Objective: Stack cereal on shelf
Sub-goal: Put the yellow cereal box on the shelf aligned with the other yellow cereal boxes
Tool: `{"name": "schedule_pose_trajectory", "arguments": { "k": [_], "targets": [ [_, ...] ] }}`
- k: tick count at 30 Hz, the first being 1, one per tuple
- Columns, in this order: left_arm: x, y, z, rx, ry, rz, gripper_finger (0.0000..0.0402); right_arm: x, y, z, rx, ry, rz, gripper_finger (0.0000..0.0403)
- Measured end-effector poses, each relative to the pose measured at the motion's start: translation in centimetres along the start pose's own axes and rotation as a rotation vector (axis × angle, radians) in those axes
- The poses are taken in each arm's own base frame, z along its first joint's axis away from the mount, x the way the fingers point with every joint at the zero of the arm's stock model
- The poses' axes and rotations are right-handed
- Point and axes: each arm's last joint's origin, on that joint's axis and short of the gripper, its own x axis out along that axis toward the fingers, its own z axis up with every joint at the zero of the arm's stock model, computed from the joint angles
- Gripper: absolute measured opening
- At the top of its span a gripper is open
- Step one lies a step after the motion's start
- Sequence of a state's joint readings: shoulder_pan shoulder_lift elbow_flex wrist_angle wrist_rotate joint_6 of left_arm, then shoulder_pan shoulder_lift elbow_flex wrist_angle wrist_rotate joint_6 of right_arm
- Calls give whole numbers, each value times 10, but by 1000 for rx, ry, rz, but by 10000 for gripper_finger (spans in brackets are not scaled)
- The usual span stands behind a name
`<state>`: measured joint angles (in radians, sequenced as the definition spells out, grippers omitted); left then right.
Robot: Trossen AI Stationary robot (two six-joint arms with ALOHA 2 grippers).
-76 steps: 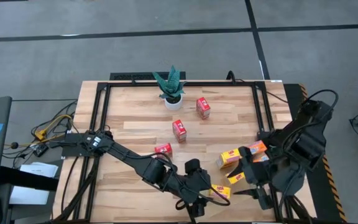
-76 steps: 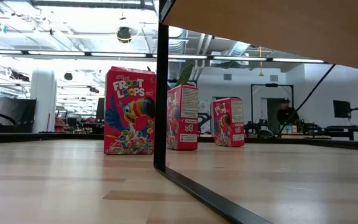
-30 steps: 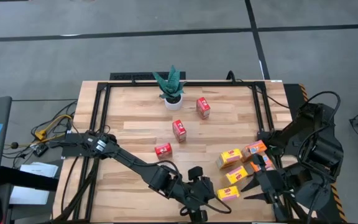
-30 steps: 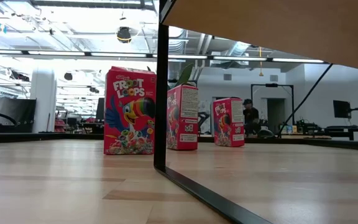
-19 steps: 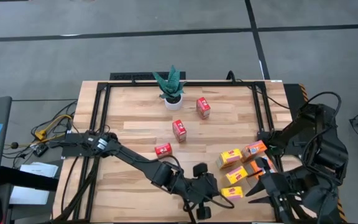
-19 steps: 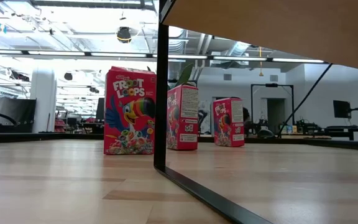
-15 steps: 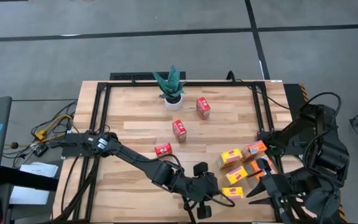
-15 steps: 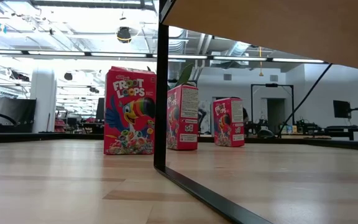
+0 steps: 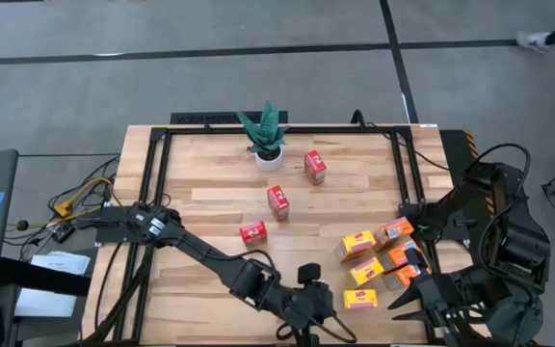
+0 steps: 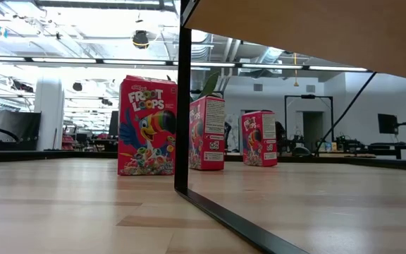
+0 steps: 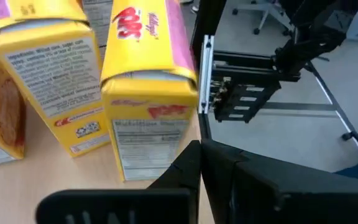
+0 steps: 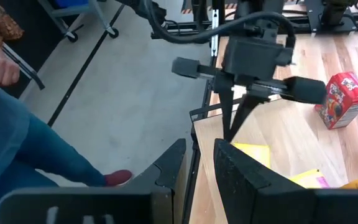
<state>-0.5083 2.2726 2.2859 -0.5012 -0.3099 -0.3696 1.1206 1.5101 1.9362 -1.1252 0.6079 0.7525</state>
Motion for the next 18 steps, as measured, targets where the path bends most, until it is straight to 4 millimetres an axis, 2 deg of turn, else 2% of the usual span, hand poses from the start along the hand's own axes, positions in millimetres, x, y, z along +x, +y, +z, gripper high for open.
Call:
{"name": "schedule_pose_trajectory", "arguments": {
  "k": [11, 18],
  "targets": [
    [27, 13, -5, -31, -23, -70, 0, -2, 3, -2, 25, 6, 14, 107],
    [30, 20, -1, -33, -37, -57, 0, 0, 14, -24, 33, 105, -23, 100]
  ]
}}
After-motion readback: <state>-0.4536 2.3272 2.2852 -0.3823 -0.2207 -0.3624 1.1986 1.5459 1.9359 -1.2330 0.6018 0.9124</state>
